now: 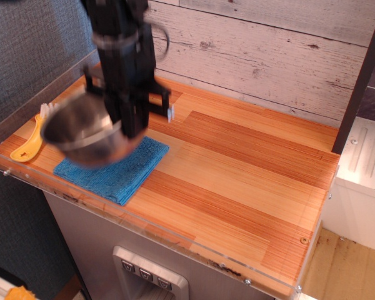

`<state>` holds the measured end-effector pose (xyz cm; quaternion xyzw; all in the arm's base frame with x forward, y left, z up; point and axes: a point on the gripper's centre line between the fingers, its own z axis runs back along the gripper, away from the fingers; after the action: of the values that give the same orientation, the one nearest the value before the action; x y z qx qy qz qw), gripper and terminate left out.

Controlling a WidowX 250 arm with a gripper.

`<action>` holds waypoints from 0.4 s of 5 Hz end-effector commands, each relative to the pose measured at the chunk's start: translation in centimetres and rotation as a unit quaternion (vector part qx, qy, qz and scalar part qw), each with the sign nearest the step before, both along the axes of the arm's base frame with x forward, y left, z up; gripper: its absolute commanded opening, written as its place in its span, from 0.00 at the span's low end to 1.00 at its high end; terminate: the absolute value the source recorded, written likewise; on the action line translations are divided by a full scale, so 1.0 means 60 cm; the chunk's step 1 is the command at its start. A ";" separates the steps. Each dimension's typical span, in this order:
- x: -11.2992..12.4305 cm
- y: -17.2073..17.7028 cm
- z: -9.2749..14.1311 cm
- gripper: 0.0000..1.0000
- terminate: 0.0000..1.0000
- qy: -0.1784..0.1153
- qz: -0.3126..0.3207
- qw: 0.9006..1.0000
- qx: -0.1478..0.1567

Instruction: Put the pot behind the cloth.

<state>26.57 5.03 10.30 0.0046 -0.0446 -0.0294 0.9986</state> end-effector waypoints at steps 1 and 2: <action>0.100 -0.048 0.076 0.00 0.00 -0.074 -0.073 0.995 -0.007; 0.122 -0.078 0.046 0.00 0.00 -0.056 -0.096 0.994 -0.003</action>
<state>33.71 0.44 10.96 -0.0055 -0.0684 -0.1219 0.9902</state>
